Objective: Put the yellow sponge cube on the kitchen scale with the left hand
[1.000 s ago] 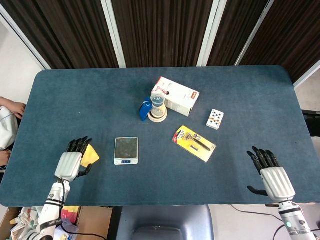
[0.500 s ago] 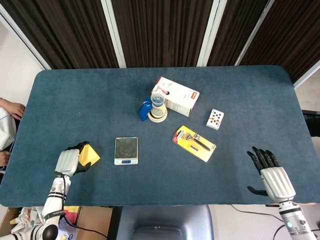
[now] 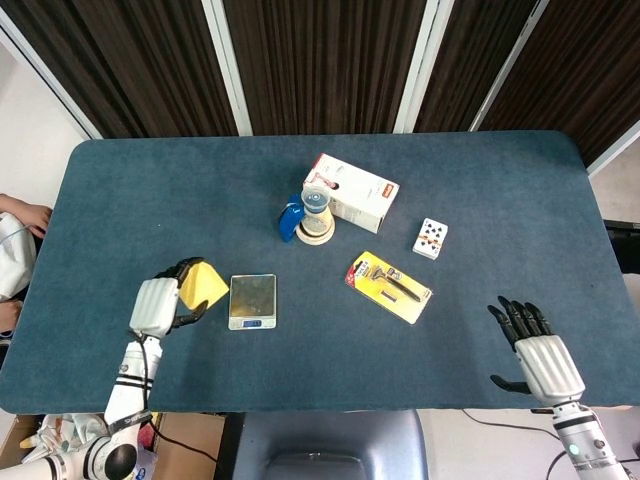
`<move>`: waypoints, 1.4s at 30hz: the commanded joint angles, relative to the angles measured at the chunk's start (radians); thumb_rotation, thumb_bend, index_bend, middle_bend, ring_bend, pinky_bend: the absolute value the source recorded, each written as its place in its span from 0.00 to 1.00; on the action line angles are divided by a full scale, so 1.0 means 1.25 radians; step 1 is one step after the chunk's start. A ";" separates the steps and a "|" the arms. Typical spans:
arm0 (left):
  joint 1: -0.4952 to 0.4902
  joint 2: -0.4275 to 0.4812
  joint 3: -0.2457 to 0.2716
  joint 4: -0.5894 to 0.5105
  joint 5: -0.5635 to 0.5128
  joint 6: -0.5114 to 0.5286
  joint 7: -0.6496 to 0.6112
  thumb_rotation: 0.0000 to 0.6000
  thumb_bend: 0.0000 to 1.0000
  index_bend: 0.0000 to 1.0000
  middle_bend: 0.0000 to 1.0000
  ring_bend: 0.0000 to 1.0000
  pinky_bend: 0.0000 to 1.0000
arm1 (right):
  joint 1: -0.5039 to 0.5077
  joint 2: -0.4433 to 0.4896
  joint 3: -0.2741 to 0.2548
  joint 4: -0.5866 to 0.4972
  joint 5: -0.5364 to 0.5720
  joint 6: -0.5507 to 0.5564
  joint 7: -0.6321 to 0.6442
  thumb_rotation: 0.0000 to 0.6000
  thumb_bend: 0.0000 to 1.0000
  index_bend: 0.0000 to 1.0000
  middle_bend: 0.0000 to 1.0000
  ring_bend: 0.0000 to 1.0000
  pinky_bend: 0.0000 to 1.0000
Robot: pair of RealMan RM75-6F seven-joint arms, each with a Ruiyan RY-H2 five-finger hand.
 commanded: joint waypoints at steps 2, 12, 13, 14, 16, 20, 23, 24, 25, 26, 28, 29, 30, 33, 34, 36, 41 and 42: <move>-0.034 -0.018 -0.023 -0.035 -0.011 -0.011 0.052 1.00 0.48 0.66 0.76 0.86 0.74 | 0.000 0.000 0.000 0.000 0.001 0.000 0.001 1.00 0.13 0.00 0.00 0.00 0.00; -0.112 -0.131 -0.026 0.080 -0.122 -0.082 0.179 1.00 0.44 0.58 0.68 0.82 0.71 | 0.006 0.005 0.003 0.002 0.008 -0.010 0.012 1.00 0.13 0.00 0.00 0.00 0.00; -0.114 -0.135 -0.026 0.085 -0.126 -0.085 0.180 1.00 0.44 0.57 0.67 0.80 0.69 | 0.006 0.006 0.003 0.002 0.009 -0.010 0.012 1.00 0.13 0.00 0.00 0.00 0.00; -0.118 -0.138 -0.025 0.093 -0.129 -0.090 0.180 1.00 0.44 0.55 0.65 0.77 0.67 | 0.006 0.006 0.003 0.002 0.009 -0.011 0.013 1.00 0.13 0.00 0.00 0.00 0.00; -0.122 -0.142 -0.025 0.103 -0.131 -0.091 0.181 1.00 0.44 0.53 0.61 0.71 0.60 | 0.007 0.007 0.002 0.001 0.008 -0.011 0.014 1.00 0.13 0.00 0.00 0.00 0.00; -0.126 -0.141 -0.019 0.112 -0.134 -0.101 0.173 1.00 0.41 0.42 0.48 0.52 0.39 | 0.004 0.008 0.003 0.001 0.009 -0.005 0.015 1.00 0.13 0.00 0.00 0.00 0.00; -0.125 -0.137 -0.014 0.111 -0.126 -0.103 0.159 1.00 0.40 0.31 0.34 0.32 0.29 | 0.004 0.008 0.003 0.000 0.012 -0.006 0.012 1.00 0.13 0.00 0.00 0.00 0.00; -0.126 -0.137 -0.014 0.112 -0.124 -0.102 0.155 1.00 0.40 0.28 0.31 0.28 0.28 | 0.004 0.008 0.003 0.000 0.012 -0.007 0.011 1.00 0.13 0.00 0.00 0.00 0.00; -0.125 -0.137 -0.014 0.114 -0.120 -0.100 0.149 1.00 0.39 0.24 0.27 0.23 0.26 | 0.005 0.008 0.002 -0.001 0.011 -0.008 0.010 1.00 0.13 0.00 0.00 0.00 0.00; -0.125 -0.138 -0.014 0.117 -0.115 -0.097 0.141 1.00 0.39 0.19 0.22 0.18 0.24 | 0.005 0.008 0.002 -0.001 0.012 -0.009 0.009 1.00 0.13 0.00 0.00 0.00 0.00; -0.125 -0.138 -0.013 0.121 -0.108 -0.097 0.129 1.00 0.38 0.13 0.17 0.12 0.21 | 0.005 0.008 0.002 -0.001 0.012 -0.009 0.007 1.00 0.13 0.00 0.00 0.00 0.00; -0.125 -0.136 -0.012 0.122 -0.106 -0.098 0.124 1.00 0.38 0.10 0.14 0.10 0.20 | 0.005 0.008 0.002 -0.001 0.013 -0.008 0.007 1.00 0.13 0.00 0.00 0.00 0.00; -0.125 -0.134 -0.010 0.121 -0.105 -0.099 0.121 1.00 0.38 0.09 0.12 0.09 0.19 | 0.005 0.008 0.003 -0.001 0.013 -0.008 0.007 1.00 0.13 0.00 0.00 0.00 0.00; -0.124 -0.126 -0.006 0.112 -0.107 -0.107 0.115 1.00 0.37 0.02 0.05 0.06 0.17 | 0.004 0.007 0.005 -0.001 0.013 -0.003 0.008 1.00 0.13 0.00 0.00 0.00 0.00; -0.124 -0.124 -0.005 0.110 -0.108 -0.109 0.114 1.00 0.36 0.02 0.04 0.06 0.17 | 0.003 0.007 0.006 0.000 0.014 -0.001 0.008 1.00 0.13 0.00 0.00 0.00 0.00; -0.125 -0.120 -0.004 0.101 -0.112 -0.114 0.114 1.00 0.36 0.01 0.03 0.05 0.17 | 0.002 0.007 0.006 0.000 0.014 0.002 0.010 1.00 0.13 0.00 0.00 0.00 0.00; -0.127 -0.110 0.004 0.081 -0.108 -0.112 0.124 1.00 0.36 0.01 0.02 0.03 0.17 | 0.002 0.008 0.005 0.001 0.013 0.003 0.011 1.00 0.13 0.00 0.00 0.00 0.00; -0.126 -0.109 0.005 0.077 -0.102 -0.106 0.122 1.00 0.36 0.01 0.01 0.03 0.17 | 0.002 0.008 0.005 0.001 0.013 0.001 0.011 1.00 0.13 0.00 0.00 0.00 0.00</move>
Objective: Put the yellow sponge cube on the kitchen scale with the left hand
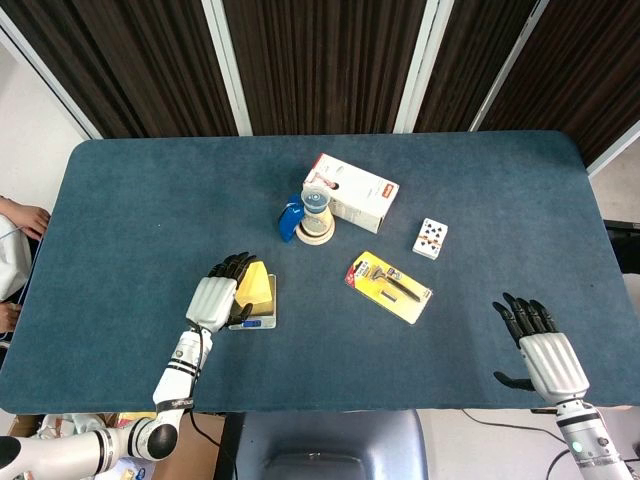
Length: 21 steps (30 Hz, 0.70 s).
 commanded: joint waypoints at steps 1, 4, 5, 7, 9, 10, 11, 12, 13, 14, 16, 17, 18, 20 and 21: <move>0.003 0.005 0.004 -0.014 0.019 0.016 -0.004 1.00 0.36 0.01 0.01 0.01 0.16 | 0.001 0.001 -0.001 0.000 0.000 -0.002 0.000 1.00 0.13 0.00 0.00 0.00 0.00; 0.015 0.030 0.011 -0.049 0.053 0.045 -0.016 1.00 0.36 0.01 0.01 0.00 0.14 | 0.001 0.002 -0.001 -0.001 -0.001 -0.002 0.001 1.00 0.13 0.00 0.00 0.00 0.00; 0.024 0.051 0.019 -0.070 0.079 0.065 -0.018 1.00 0.36 0.01 0.01 0.00 0.14 | 0.000 0.003 -0.002 -0.001 -0.003 0.000 0.002 1.00 0.13 0.00 0.00 0.00 0.00; 0.048 0.094 0.037 -0.109 0.124 0.105 -0.022 1.00 0.36 0.01 0.00 0.00 0.13 | -0.001 0.005 -0.003 0.000 -0.006 0.003 0.004 1.00 0.13 0.00 0.00 0.00 0.00; 0.086 0.159 0.072 -0.157 0.187 0.152 -0.049 1.00 0.36 0.01 0.00 0.00 0.13 | -0.003 0.006 -0.004 0.001 -0.009 0.007 0.004 1.00 0.13 0.00 0.00 0.00 0.00; 0.115 0.200 0.098 -0.178 0.218 0.181 -0.069 1.00 0.36 0.01 0.00 0.00 0.13 | -0.004 0.006 -0.004 0.001 -0.010 0.010 0.001 1.00 0.13 0.00 0.00 0.00 0.00; 0.137 0.229 0.119 -0.187 0.241 0.203 -0.077 1.00 0.35 0.01 0.00 0.00 0.12 | -0.006 0.005 -0.004 0.001 -0.011 0.012 -0.003 1.00 0.13 0.00 0.00 0.00 0.00; 0.158 0.256 0.141 -0.193 0.263 0.224 -0.088 1.00 0.35 0.01 0.00 0.00 0.12 | -0.007 0.004 -0.005 0.001 -0.012 0.015 -0.008 1.00 0.13 0.00 0.00 0.00 0.00; 0.181 0.281 0.163 -0.197 0.281 0.243 -0.106 1.00 0.35 0.01 0.00 0.00 0.11 | -0.009 0.002 -0.005 0.001 -0.013 0.018 -0.013 1.00 0.13 0.00 0.00 0.00 0.00; 0.210 0.311 0.193 -0.196 0.306 0.267 -0.137 1.00 0.35 0.01 0.00 0.00 0.09 | -0.012 0.001 -0.005 0.001 -0.014 0.024 -0.020 1.00 0.13 0.00 0.00 0.00 0.00; 0.253 0.348 0.239 -0.184 0.339 0.299 -0.190 1.00 0.35 0.00 0.00 0.00 0.07 | -0.017 -0.001 -0.006 -0.001 -0.017 0.034 -0.027 1.00 0.13 0.00 0.00 0.00 0.00; 0.281 0.364 0.264 -0.167 0.359 0.323 -0.221 1.00 0.36 0.00 0.00 0.00 0.06 | -0.020 -0.003 -0.006 -0.001 -0.019 0.040 -0.033 1.00 0.13 0.00 0.00 0.00 0.00; 0.301 0.371 0.281 -0.148 0.375 0.341 -0.242 1.00 0.36 0.00 0.00 0.00 0.06 | -0.022 -0.004 -0.006 -0.001 -0.020 0.043 -0.036 1.00 0.13 0.00 0.00 0.00 0.00; 0.342 0.374 0.311 -0.097 0.402 0.378 -0.306 1.00 0.37 0.00 0.00 0.00 0.06 | -0.025 -0.005 -0.006 -0.001 -0.021 0.048 -0.039 1.00 0.13 0.00 0.00 0.00 0.00; 0.355 0.373 0.318 -0.077 0.409 0.389 -0.341 1.00 0.37 0.00 0.00 0.00 0.06 | -0.026 -0.006 -0.005 -0.001 -0.019 0.050 -0.040 1.00 0.13 0.00 0.00 0.00 0.00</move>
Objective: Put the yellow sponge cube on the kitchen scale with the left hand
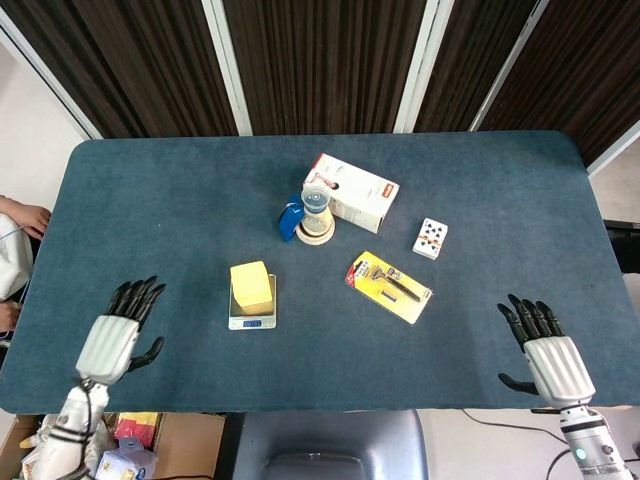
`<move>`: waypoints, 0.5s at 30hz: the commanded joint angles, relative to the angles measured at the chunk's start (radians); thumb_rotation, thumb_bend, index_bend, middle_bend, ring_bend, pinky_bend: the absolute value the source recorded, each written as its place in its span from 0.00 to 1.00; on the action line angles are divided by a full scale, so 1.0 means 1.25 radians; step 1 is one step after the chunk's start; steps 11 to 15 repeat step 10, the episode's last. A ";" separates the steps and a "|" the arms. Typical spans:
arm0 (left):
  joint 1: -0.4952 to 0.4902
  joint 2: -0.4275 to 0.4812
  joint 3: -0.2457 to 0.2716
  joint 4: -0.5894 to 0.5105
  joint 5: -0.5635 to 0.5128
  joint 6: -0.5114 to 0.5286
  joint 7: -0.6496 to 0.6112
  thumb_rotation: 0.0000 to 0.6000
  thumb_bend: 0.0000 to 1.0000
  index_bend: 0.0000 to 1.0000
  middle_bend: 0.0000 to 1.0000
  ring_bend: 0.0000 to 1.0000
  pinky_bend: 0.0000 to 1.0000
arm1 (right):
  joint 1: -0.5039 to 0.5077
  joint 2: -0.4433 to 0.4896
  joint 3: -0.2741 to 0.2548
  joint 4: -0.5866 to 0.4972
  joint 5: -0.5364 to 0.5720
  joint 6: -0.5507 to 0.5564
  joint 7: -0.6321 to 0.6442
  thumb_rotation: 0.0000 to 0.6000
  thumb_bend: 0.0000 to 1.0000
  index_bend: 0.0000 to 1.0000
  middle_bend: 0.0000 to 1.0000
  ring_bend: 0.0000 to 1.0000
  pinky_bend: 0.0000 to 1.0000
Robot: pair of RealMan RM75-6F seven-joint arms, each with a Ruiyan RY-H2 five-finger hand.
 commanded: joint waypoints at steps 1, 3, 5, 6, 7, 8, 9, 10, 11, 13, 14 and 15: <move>0.089 0.025 0.059 0.088 0.065 0.084 -0.156 1.00 0.37 0.00 0.00 0.00 0.05 | -0.004 -0.004 0.004 0.002 0.005 0.006 -0.004 1.00 0.13 0.00 0.00 0.00 0.00; 0.087 0.038 0.061 0.108 0.081 0.078 -0.195 1.00 0.37 0.00 0.00 0.00 0.05 | -0.009 -0.015 0.010 0.010 0.004 0.022 -0.009 1.00 0.13 0.00 0.00 0.00 0.00; 0.091 0.040 0.042 0.120 0.075 0.087 -0.214 1.00 0.38 0.00 0.00 0.00 0.05 | -0.015 -0.023 0.010 0.016 -0.002 0.037 -0.011 1.00 0.13 0.00 0.00 0.00 0.00; 0.094 0.039 0.034 0.126 0.068 0.089 -0.203 1.00 0.38 0.00 0.00 0.00 0.05 | -0.017 -0.023 0.009 0.017 -0.004 0.040 -0.011 1.00 0.13 0.00 0.00 0.00 0.00; 0.097 0.036 0.026 0.131 0.062 0.091 -0.188 1.00 0.38 0.00 0.00 0.00 0.05 | -0.019 -0.023 0.008 0.018 -0.004 0.042 -0.014 1.00 0.13 0.00 0.00 0.00 0.00; 0.099 0.032 0.019 0.134 0.057 0.090 -0.173 1.00 0.38 0.00 0.00 0.00 0.05 | -0.021 -0.023 0.008 0.018 -0.004 0.045 -0.016 1.00 0.13 0.00 0.00 0.00 0.00; 0.100 0.030 0.016 0.134 0.057 0.088 -0.169 1.00 0.38 0.00 0.00 0.00 0.05 | -0.023 -0.022 0.007 0.017 -0.005 0.045 -0.017 1.00 0.13 0.00 0.00 0.00 0.00; 0.100 0.028 0.014 0.133 0.058 0.084 -0.171 1.00 0.38 0.00 0.00 0.00 0.05 | -0.024 -0.022 0.006 0.017 -0.005 0.045 -0.017 1.00 0.13 0.00 0.00 0.00 0.00; 0.100 0.028 0.014 0.133 0.058 0.084 -0.171 1.00 0.38 0.00 0.00 0.00 0.05 | -0.024 -0.022 0.006 0.017 -0.005 0.045 -0.017 1.00 0.13 0.00 0.00 0.00 0.00; 0.100 0.028 0.014 0.133 0.058 0.084 -0.171 1.00 0.38 0.00 0.00 0.00 0.05 | -0.024 -0.022 0.006 0.017 -0.005 0.045 -0.017 1.00 0.13 0.00 0.00 0.00 0.00; 0.100 0.028 0.014 0.133 0.058 0.084 -0.171 1.00 0.38 0.00 0.00 0.00 0.05 | -0.024 -0.022 0.006 0.017 -0.005 0.045 -0.017 1.00 0.13 0.00 0.00 0.00 0.00; 0.100 0.028 0.014 0.133 0.058 0.084 -0.171 1.00 0.38 0.00 0.00 0.00 0.05 | -0.024 -0.022 0.006 0.017 -0.005 0.045 -0.017 1.00 0.13 0.00 0.00 0.00 0.00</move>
